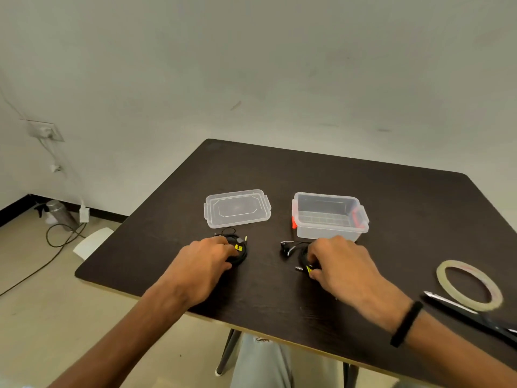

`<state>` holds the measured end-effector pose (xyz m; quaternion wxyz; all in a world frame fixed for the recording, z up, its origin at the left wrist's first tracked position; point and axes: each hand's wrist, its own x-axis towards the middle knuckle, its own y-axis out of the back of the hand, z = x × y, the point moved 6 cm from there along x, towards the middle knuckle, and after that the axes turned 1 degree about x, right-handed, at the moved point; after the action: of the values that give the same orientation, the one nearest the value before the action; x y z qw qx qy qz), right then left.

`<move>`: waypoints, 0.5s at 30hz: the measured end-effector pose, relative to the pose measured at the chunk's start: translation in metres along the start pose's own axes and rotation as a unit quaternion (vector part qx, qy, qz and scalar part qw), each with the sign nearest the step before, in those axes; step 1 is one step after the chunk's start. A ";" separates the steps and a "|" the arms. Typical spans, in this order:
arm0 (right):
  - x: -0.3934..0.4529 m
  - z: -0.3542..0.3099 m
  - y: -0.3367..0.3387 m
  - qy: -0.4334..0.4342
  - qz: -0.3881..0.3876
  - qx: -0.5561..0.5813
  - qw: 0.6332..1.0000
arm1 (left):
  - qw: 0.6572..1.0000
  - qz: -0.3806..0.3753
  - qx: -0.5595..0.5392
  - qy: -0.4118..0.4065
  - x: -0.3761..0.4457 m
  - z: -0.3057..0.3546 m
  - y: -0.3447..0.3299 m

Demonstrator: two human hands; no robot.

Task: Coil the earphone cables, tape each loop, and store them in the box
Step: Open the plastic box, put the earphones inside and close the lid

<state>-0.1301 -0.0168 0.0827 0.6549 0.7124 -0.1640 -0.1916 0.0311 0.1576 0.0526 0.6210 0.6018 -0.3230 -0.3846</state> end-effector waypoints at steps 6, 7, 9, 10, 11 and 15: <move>0.000 -0.003 -0.009 0.051 0.056 -0.048 0.996 | 0.998 -0.045 -0.009 0.035 0.012 -0.011 0.007; 0.000 -0.003 -0.010 0.066 0.056 -0.050 0.995 | 0.998 -0.049 -0.002 0.032 0.013 -0.011 0.006; 0.002 0.001 -0.012 0.087 0.048 -0.048 0.994 | 0.998 -0.058 -0.007 0.027 0.016 -0.009 0.006; 0.003 0.004 -0.012 0.091 0.044 -0.045 0.994 | 0.997 -0.064 -0.019 0.028 0.018 -0.008 0.006; 0.004 0.007 -0.010 0.095 0.041 -0.039 0.994 | 0.997 -0.067 -0.034 0.028 0.018 -0.007 0.006; 0.001 0.015 0.000 0.104 0.064 0.004 0.992 | 0.995 -0.051 -0.086 0.024 0.018 -0.006 0.009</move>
<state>-0.1366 -0.0303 0.0821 0.6767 0.7189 -0.1409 -0.0734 0.0459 0.1450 0.0604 0.6574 0.5712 -0.2425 -0.4274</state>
